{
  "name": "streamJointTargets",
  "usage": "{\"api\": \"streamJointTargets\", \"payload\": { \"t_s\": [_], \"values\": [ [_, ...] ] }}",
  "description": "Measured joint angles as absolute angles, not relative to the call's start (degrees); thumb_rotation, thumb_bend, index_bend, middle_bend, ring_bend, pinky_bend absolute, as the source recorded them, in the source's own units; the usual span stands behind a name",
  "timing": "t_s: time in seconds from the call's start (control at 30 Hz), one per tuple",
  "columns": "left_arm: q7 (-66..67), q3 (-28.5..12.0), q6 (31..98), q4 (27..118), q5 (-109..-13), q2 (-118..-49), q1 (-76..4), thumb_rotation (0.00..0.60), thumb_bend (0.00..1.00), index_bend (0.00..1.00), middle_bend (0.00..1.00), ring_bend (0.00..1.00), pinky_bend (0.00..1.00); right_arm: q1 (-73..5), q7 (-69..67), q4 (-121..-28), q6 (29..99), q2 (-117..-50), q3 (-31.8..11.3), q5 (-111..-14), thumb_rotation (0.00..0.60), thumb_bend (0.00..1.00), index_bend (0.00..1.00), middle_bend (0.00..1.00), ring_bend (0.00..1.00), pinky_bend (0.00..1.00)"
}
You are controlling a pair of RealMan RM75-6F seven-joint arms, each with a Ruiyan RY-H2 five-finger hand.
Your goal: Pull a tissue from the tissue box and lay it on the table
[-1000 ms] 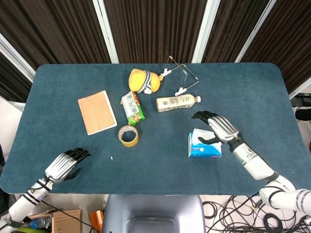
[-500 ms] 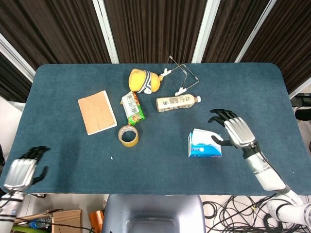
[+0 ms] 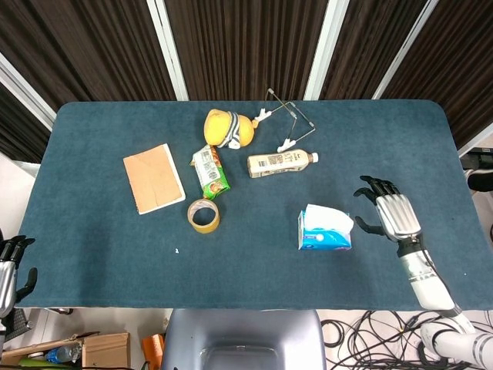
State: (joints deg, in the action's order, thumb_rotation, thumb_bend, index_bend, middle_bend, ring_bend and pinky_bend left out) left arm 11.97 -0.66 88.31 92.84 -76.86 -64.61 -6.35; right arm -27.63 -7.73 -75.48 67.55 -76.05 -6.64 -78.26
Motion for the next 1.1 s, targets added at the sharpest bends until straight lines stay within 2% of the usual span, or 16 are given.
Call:
{"api": "streamJointTargets", "payload": {
  "t_s": [0.4,1.1],
  "values": [
    [12.4,-1.5,86.7,92.6,-76.8,-64.9,-5.9,0.600,0.45,0.27,0.21,0.19,0.42,-28.9,-8.6,-73.2,61.3,-77.2,-6.3,-77.3,0.600,0.22,0.39,0.12,0.13,0.17],
    [13.0,-2.1,83.7,92.1,-77.6,-65.5,-6.2,0.600,0.45,0.27,0.21,0.19,0.43,-29.9,-10.3,-75.2,57.0,-76.0,-6.3,-77.5,0.600,0.22,0.39,0.12,0.13,0.17]
  ]
}}
